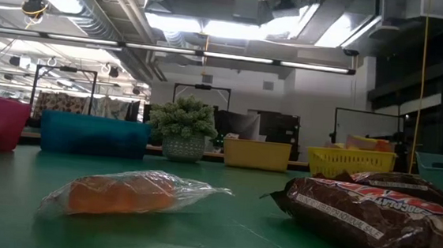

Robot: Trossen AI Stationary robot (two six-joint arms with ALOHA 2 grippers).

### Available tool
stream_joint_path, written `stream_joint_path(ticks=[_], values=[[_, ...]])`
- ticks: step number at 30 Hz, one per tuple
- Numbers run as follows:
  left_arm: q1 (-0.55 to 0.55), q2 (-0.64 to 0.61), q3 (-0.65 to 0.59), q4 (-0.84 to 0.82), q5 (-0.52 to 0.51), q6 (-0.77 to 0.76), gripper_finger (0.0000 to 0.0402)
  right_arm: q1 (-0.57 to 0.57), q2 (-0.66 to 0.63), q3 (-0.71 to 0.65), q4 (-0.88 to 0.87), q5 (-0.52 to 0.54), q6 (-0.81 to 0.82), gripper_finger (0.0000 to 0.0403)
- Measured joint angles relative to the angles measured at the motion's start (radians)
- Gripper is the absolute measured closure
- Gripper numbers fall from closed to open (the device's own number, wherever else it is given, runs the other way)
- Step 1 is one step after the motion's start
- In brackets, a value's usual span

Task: Sort candy
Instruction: Put the white-blue chocolate into the green bin

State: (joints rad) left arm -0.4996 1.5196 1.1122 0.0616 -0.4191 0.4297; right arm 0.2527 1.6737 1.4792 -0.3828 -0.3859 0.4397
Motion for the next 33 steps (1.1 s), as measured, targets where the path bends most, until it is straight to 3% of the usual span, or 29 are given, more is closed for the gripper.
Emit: stream_joint_path(ticks=[6, 19, 33], values=[[0.002, 0.0, 0.0, 0.0, 0.0, 0.0, 0.028, 0.0, 0.0, 0.0, 0.0, 0.0, 0.0, 0.029], [0.002, 0.0, 0.0, -0.005, 0.001, -0.001, 0.0375, 0.0, -0.001, 0.0, -0.002, 0.026, 0.0, 0.029], [0.001, 0.0, 0.0, -0.004, 0.0, -0.003, 0.0383, 0.002, -0.001, 0.0, -0.002, 0.03, 0.0, 0.0289]])
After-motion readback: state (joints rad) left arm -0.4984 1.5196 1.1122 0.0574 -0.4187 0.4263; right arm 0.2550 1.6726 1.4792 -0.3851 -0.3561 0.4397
